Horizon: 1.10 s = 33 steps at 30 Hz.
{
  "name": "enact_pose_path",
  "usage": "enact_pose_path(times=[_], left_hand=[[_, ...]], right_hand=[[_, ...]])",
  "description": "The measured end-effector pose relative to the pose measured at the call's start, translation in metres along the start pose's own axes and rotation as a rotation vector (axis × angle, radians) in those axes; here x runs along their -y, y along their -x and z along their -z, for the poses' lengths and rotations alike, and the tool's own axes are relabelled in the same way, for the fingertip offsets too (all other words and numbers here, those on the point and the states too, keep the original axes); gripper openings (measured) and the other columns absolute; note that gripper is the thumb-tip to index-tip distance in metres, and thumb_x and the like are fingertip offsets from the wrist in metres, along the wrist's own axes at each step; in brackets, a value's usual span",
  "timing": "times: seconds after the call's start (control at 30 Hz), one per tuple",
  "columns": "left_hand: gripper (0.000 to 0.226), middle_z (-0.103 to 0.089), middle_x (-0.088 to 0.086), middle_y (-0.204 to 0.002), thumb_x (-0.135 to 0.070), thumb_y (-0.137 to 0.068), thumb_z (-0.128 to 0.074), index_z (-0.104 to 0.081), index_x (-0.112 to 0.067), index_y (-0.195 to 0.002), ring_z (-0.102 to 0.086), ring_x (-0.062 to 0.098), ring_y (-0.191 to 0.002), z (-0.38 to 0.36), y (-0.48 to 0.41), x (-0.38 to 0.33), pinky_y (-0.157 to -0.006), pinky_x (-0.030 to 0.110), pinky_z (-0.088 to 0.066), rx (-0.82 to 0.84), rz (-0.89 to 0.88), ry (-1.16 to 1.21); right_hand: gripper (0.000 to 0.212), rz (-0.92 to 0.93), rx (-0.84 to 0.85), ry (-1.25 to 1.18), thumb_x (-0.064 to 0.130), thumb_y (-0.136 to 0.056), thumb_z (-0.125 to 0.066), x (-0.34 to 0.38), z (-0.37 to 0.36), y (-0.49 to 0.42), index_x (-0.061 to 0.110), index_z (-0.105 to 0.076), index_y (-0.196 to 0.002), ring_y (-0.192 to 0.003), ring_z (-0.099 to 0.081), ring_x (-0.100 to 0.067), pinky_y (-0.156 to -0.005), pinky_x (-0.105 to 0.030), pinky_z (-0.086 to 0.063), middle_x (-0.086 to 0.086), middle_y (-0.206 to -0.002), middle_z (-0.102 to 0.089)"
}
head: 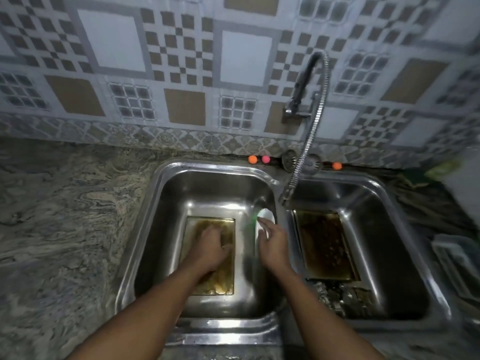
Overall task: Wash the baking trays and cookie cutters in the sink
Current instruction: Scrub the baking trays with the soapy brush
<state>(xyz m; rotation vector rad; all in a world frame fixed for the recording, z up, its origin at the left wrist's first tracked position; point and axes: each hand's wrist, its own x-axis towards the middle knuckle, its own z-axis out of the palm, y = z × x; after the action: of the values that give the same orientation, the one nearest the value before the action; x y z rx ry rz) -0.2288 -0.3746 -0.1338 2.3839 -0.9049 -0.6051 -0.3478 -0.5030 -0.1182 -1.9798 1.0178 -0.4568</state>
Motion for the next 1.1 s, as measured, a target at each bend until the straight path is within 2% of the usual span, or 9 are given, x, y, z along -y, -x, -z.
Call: enact_pose_path(times=[0.13, 0.33, 0.4, 0.53, 0.67, 0.77, 0.87, 0.97, 1.1], left_hand=[[0.047, -0.061, 0.004, -0.121, -0.037, -0.085, -0.068, -0.059, -0.021, -0.129, -0.059, 0.022, -0.110, -0.020, -0.004, -0.069, -0.092, 0.032, -0.049, -0.047, -0.136, 0.026], [0.045, -0.061, 0.004, -0.123, -0.034, -0.087, -0.068, -0.059, -0.021, -0.129, -0.060, 0.022, -0.111, -0.065, -0.006, -0.171, -0.093, 0.033, -0.050, -0.019, -0.268, 0.007], [0.046, -0.062, 0.004, -0.123, -0.037, -0.086, -0.067, -0.059, -0.022, -0.129, -0.060, 0.023, -0.113, -0.089, -0.009, -0.194, -0.095, 0.035, -0.051, 0.017, -0.270, -0.002], [0.047, -0.068, 0.006, -0.119, -0.037, -0.084, -0.068, -0.061, -0.021, -0.128, -0.065, 0.026, -0.109, -0.145, -0.020, -0.228, -0.089, 0.037, -0.055, 0.047, -0.124, -0.017], [0.036, -0.071, 0.010, -0.110, -0.033, -0.084, -0.067, -0.067, -0.014, -0.115, -0.067, 0.029, -0.100, -0.200, -0.032, -0.241, -0.083, 0.035, -0.056, 0.093, 0.008, -0.087], [0.038, -0.070, 0.011, -0.105, -0.036, -0.079, -0.066, -0.069, -0.012, -0.109, -0.068, 0.029, -0.094, -0.230, -0.041, -0.236, -0.076, 0.032, -0.057, 0.116, 0.146, -0.134], [0.037, -0.064, 0.016, -0.112, -0.032, -0.081, -0.065, -0.068, -0.011, -0.111, -0.063, 0.031, -0.103, -0.246, -0.047, -0.232, -0.083, 0.031, -0.051, 0.120, 0.233, -0.221], [0.031, -0.067, 0.010, -0.110, -0.028, -0.087, -0.056, -0.068, -0.013, -0.112, -0.054, 0.029, -0.112, -0.254, -0.055, -0.230, -0.091, 0.030, -0.046, 0.155, 0.240, -0.329], [0.027, -0.069, 0.007, -0.108, -0.021, -0.088, -0.050, -0.067, -0.012, -0.108, -0.056, 0.029, -0.110, -0.264, -0.067, -0.219, -0.088, 0.029, -0.042, 0.212, 0.265, -0.338]], right_hand=[[0.031, 0.069, -0.176, -0.041, 0.001, -0.094, -0.051, -0.009, 0.065, -0.008, 0.015, -0.071, -0.114, -0.096, -0.050, -0.012, -0.087, -0.011, -0.034, -0.009, -0.104, -0.050], [0.029, 0.108, -0.256, -0.014, 0.002, -0.091, -0.053, -0.059, 0.177, -0.014, 0.026, -0.065, -0.102, -0.101, -0.055, -0.016, -0.084, -0.006, -0.035, -0.012, -0.110, -0.060], [0.027, 0.087, -0.296, -0.030, 0.003, -0.089, -0.055, -0.080, 0.217, -0.011, 0.024, -0.059, -0.105, -0.105, -0.054, -0.017, -0.087, -0.016, -0.037, -0.007, -0.115, -0.059], [0.039, 0.030, -0.341, -0.031, 0.008, -0.094, -0.056, -0.133, 0.303, -0.018, 0.015, -0.051, -0.131, -0.116, -0.048, -0.012, -0.098, -0.026, -0.039, 0.000, -0.130, -0.054], [0.039, -0.010, -0.419, 0.057, 0.008, -0.093, -0.058, -0.185, 0.383, -0.042, 0.008, -0.055, -0.132, -0.120, -0.054, -0.026, -0.104, -0.038, -0.043, -0.012, -0.132, -0.058], [0.036, -0.063, -0.385, 0.136, 0.012, -0.096, -0.057, -0.215, 0.424, -0.055, 0.006, -0.058, -0.131, -0.121, -0.054, -0.028, -0.102, -0.033, -0.041, -0.014, -0.133, -0.058], [0.034, -0.110, -0.296, 0.176, 0.012, -0.097, -0.054, -0.243, 0.440, -0.062, 0.005, -0.060, -0.129, -0.120, -0.055, -0.028, -0.096, -0.022, -0.037, -0.014, -0.133, -0.059], [0.032, -0.145, -0.231, 0.164, 0.012, -0.098, -0.054, -0.262, 0.438, -0.069, 0.006, -0.061, -0.129, -0.120, -0.055, -0.028, -0.096, -0.022, -0.036, -0.014, -0.133, -0.059], [0.033, -0.181, -0.227, 0.125, 0.012, -0.098, -0.054, -0.274, 0.435, -0.077, 0.006, -0.059, -0.130, -0.122, -0.054, -0.028, -0.097, -0.024, -0.037, -0.014, -0.135, -0.057]])
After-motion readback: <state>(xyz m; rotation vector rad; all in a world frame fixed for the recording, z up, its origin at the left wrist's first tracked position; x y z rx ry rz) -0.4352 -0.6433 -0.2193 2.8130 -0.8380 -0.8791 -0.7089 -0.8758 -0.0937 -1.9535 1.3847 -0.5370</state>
